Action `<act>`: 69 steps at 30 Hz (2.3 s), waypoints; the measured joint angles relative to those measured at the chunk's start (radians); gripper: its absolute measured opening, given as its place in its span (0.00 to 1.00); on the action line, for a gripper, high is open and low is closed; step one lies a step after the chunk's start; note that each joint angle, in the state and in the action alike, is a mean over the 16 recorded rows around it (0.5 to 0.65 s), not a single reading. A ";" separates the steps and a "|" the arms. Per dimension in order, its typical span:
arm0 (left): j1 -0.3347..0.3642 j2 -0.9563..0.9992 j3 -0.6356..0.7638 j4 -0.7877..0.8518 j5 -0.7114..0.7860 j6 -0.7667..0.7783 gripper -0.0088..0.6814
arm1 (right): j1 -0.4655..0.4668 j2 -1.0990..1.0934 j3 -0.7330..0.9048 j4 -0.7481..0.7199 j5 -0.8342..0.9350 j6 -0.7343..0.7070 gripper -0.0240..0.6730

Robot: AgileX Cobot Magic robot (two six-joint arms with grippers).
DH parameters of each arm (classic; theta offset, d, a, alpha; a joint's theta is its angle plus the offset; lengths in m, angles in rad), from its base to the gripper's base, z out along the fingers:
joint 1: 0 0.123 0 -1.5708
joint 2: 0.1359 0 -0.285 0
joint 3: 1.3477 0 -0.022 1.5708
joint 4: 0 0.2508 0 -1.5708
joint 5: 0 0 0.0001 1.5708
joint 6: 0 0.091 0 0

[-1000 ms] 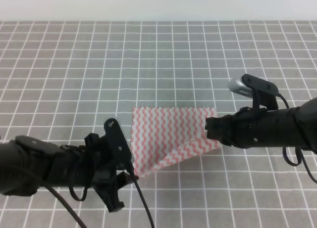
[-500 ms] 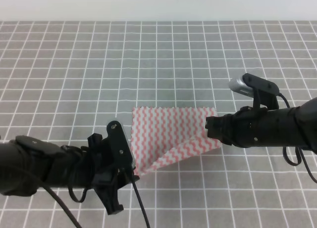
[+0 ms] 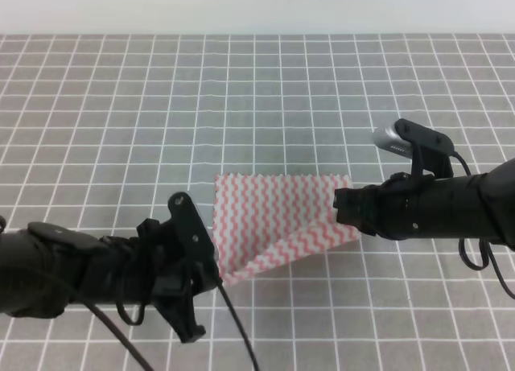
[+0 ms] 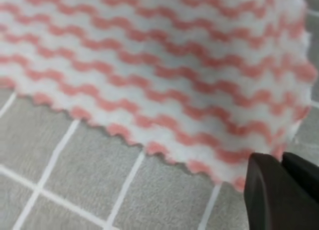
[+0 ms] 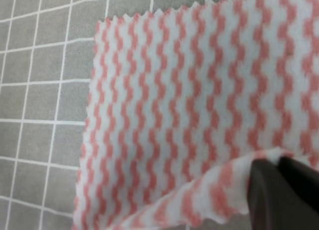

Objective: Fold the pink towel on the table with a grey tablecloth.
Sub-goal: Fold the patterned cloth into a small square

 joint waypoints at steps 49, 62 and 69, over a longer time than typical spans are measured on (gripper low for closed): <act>0.000 0.148 -0.244 -0.247 -0.139 -0.037 0.01 | -0.059 0.096 -0.064 0.025 -0.036 -0.002 0.01; 0.000 0.189 -0.292 -0.237 -0.147 -0.028 0.01 | -0.060 0.132 -0.105 0.017 -0.045 -0.002 0.01; 0.000 0.216 -0.325 -0.237 -0.156 -0.028 0.01 | -0.069 0.142 -0.125 0.013 -0.043 -0.002 0.01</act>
